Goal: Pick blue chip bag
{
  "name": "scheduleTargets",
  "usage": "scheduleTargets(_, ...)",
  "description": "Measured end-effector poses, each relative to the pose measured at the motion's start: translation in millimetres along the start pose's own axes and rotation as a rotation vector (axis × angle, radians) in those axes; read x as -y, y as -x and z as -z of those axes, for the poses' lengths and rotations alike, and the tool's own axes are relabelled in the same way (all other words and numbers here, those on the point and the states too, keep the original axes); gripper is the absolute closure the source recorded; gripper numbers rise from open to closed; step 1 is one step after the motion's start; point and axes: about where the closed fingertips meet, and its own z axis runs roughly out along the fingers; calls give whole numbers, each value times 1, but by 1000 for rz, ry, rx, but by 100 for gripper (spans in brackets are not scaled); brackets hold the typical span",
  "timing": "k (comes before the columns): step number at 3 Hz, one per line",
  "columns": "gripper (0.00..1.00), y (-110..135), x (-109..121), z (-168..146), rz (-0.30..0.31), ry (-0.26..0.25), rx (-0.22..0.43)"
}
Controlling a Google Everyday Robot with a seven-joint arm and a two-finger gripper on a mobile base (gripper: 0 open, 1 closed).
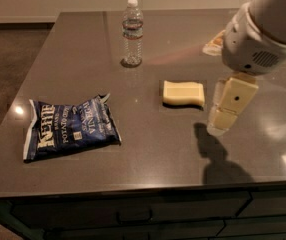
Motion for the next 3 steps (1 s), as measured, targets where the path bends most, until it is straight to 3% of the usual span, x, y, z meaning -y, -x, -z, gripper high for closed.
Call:
scheduleTargets(2,0,109,-2,-57,165,50,115)
scheduleTargets(3,0,157,-10,-84,246,79,129)
